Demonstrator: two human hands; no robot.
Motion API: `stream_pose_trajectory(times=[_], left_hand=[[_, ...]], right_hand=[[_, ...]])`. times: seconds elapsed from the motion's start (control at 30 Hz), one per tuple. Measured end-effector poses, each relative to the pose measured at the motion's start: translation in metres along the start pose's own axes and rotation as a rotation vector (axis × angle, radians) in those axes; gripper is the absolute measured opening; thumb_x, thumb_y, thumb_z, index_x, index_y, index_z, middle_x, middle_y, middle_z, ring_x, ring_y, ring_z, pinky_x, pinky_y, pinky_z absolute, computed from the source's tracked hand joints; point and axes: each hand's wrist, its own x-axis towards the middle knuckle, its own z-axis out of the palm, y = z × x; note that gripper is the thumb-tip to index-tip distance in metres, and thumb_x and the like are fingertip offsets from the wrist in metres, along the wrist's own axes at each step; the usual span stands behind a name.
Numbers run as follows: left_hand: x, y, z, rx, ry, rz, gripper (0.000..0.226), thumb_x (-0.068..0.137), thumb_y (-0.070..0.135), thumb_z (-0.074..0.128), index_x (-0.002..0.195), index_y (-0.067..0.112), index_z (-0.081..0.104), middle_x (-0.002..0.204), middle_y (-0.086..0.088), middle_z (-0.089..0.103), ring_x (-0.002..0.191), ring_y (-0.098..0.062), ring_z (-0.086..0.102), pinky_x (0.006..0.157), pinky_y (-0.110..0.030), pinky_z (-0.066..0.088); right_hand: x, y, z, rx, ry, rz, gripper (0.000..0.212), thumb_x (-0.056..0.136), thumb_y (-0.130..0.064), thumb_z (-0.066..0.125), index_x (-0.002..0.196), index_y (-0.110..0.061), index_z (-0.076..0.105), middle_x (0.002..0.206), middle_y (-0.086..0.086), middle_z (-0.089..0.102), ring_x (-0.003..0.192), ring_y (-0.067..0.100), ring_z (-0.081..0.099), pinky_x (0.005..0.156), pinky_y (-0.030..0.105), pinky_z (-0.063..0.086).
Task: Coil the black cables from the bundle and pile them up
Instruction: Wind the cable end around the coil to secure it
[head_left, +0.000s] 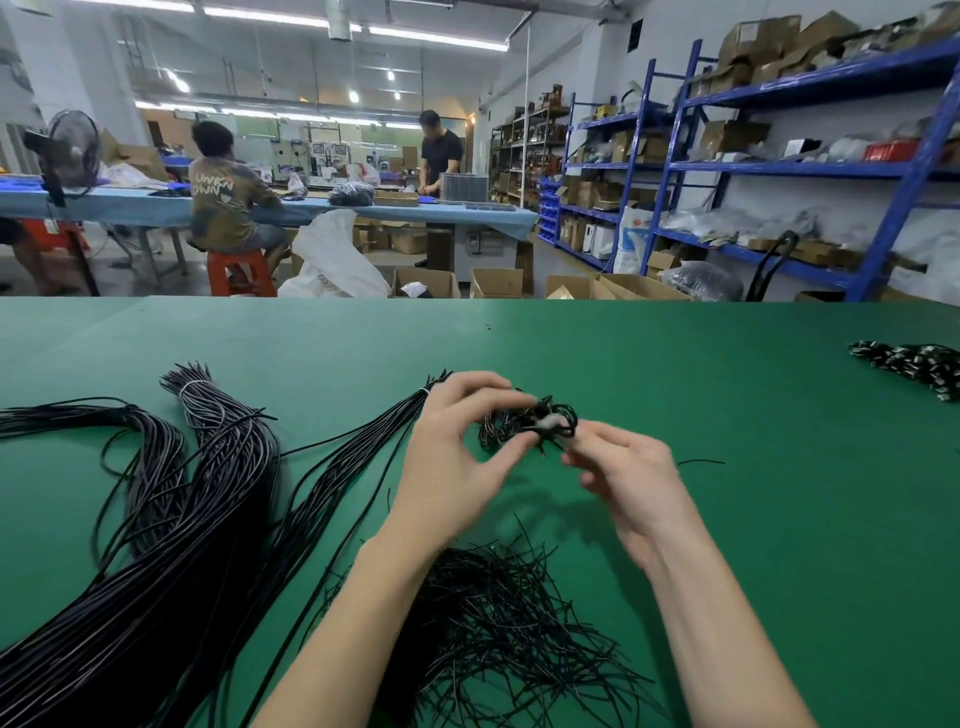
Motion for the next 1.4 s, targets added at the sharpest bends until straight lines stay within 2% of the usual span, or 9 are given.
stream_pose_trajectory(times=[0.13, 0.33, 0.5, 0.77, 0.83, 0.97, 1.1, 1.2, 1.4], left_hand=[[0.005, 0.002, -0.007, -0.593, -0.328, -0.775, 0.017, 0.092, 0.038, 0.068, 0.097, 0.023, 0.074, 0.096, 0.006, 0.072, 0.07, -0.006, 0.06, 0.066, -0.022, 0.044], [0.005, 0.003, -0.01, -0.9, -0.382, -0.828, 0.039, 0.071, 0.023, 0.081, 0.106, 0.007, 0.075, 0.077, 0.005, 0.062, 0.058, -0.004, 0.048, 0.054, -0.014, 0.04], [0.005, 0.013, -0.01, -0.68, -0.23, -0.575, 0.01, 0.075, 0.01, 0.082, 0.083, 0.015, 0.081, 0.082, 0.0, 0.076, 0.071, -0.01, 0.067, 0.067, -0.018, 0.051], [0.0, 0.012, -0.001, -0.012, -0.014, 0.297, 0.021, 0.076, -0.006, 0.081, 0.094, 0.006, 0.081, 0.096, 0.0, 0.077, 0.089, -0.008, 0.072, 0.087, -0.021, 0.056], [0.0, 0.011, 0.002, 0.05, -0.011, 0.33, 0.022, 0.077, -0.006, 0.08, 0.095, 0.006, 0.08, 0.098, -0.001, 0.077, 0.09, -0.009, 0.072, 0.089, -0.022, 0.055], [0.001, 0.017, 0.012, -0.214, -0.051, -0.261, 0.022, 0.082, -0.005, 0.074, 0.092, 0.015, 0.076, 0.09, 0.006, 0.075, 0.082, -0.004, 0.071, 0.079, -0.019, 0.056], [0.008, 0.012, -0.002, -0.798, -0.285, -0.913, 0.005, 0.094, 0.012, 0.066, 0.09, 0.011, 0.068, 0.086, -0.005, 0.07, 0.069, -0.013, 0.064, 0.064, -0.023, 0.05], [0.006, 0.005, -0.009, -0.879, -0.424, -0.952, 0.019, 0.092, 0.031, 0.065, 0.097, 0.015, 0.073, 0.083, 0.002, 0.071, 0.065, -0.008, 0.056, 0.062, -0.021, 0.04], [0.005, 0.005, -0.008, -0.893, -0.392, -0.924, 0.044, 0.076, 0.013, 0.077, 0.117, 0.0, 0.068, 0.082, 0.0, 0.063, 0.066, -0.006, 0.056, 0.065, -0.016, 0.044]], right_hand=[[0.001, 0.001, -0.006, -0.404, 0.055, -0.575, 0.016, 0.084, -0.016, 0.082, 0.077, -0.03, 0.079, 0.077, -0.008, 0.071, 0.066, 0.01, 0.064, 0.056, 0.018, 0.048], [-0.004, 0.003, -0.002, -0.474, -0.03, -0.626, 0.02, 0.081, -0.018, 0.085, 0.075, -0.036, 0.078, 0.077, -0.014, 0.07, 0.061, 0.01, 0.062, 0.052, 0.017, 0.042], [-0.002, 0.002, 0.001, -0.312, -0.034, -0.428, 0.017, 0.082, -0.012, 0.083, 0.072, -0.026, 0.081, 0.067, -0.008, 0.067, 0.054, 0.007, 0.055, 0.054, 0.02, 0.043], [0.003, 0.0, -0.008, 0.082, -0.139, 0.065, 0.024, 0.086, 0.0, 0.069, 0.07, -0.012, 0.083, 0.059, 0.003, 0.06, 0.047, 0.003, 0.044, 0.043, 0.011, 0.032], [0.003, 0.003, -0.009, 0.073, -0.13, 0.094, 0.023, 0.087, -0.001, 0.068, 0.072, -0.012, 0.083, 0.06, 0.0, 0.061, 0.048, 0.002, 0.045, 0.043, 0.011, 0.033], [0.003, 0.005, -0.008, -0.152, -0.052, -0.115, 0.014, 0.088, -0.015, 0.076, 0.075, -0.017, 0.08, 0.053, 0.0, 0.058, 0.048, 0.009, 0.046, 0.046, 0.015, 0.036], [0.003, 0.001, -0.01, -0.291, -0.04, -0.369, 0.008, 0.086, -0.016, 0.08, 0.081, -0.02, 0.076, 0.064, -0.01, 0.068, 0.045, 0.007, 0.053, 0.049, 0.014, 0.04], [-0.001, -0.001, -0.011, -0.404, -0.127, -0.457, 0.012, 0.086, -0.017, 0.081, 0.08, -0.026, 0.076, 0.073, -0.013, 0.071, 0.049, 0.009, 0.056, 0.053, 0.014, 0.042], [-0.003, -0.007, -0.014, -0.533, -0.169, -0.433, 0.01, 0.083, -0.027, 0.083, 0.081, -0.034, 0.076, 0.09, -0.013, 0.075, 0.061, 0.022, 0.06, 0.058, 0.021, 0.049]])
